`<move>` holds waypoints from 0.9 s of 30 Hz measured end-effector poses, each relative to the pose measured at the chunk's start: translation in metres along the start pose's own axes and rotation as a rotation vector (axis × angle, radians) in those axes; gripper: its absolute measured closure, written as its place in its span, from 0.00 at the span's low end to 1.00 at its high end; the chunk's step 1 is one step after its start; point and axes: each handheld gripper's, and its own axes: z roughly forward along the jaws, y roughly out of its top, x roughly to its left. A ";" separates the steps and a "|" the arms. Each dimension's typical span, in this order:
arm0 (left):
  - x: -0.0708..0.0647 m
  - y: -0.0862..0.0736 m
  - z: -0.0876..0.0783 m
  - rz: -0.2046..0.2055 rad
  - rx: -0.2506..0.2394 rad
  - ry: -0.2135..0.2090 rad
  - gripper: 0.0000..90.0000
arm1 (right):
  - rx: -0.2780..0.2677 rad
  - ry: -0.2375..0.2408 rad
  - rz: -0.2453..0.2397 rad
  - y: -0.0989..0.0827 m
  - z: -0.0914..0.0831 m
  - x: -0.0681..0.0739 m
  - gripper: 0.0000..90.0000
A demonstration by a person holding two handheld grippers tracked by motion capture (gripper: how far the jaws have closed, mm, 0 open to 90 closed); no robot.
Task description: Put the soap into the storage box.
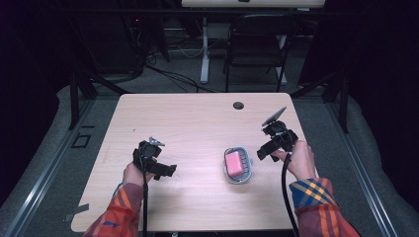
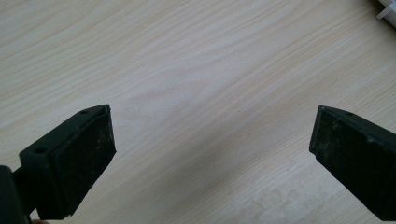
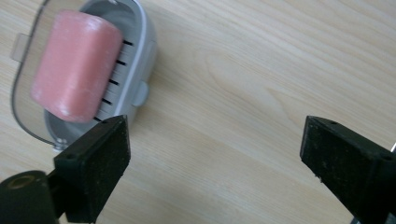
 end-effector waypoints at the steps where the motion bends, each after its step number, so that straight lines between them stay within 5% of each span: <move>1: 0.000 0.000 0.000 -0.001 0.000 0.000 0.00 | 0.012 -0.003 -0.003 -0.004 0.000 -0.007 0.05; 9: 0.000 0.000 0.000 0.001 0.001 0.000 0.00 | -0.010 -0.058 -0.003 -0.024 0.007 -0.028 0.00; 16: 0.000 0.000 0.000 0.001 0.000 0.001 0.00 | -0.066 -0.077 0.044 -0.048 0.022 -0.042 0.00; 27: -0.001 0.000 0.000 0.004 0.003 0.000 0.00 | -0.006 -0.082 0.044 -0.079 0.046 -0.059 0.00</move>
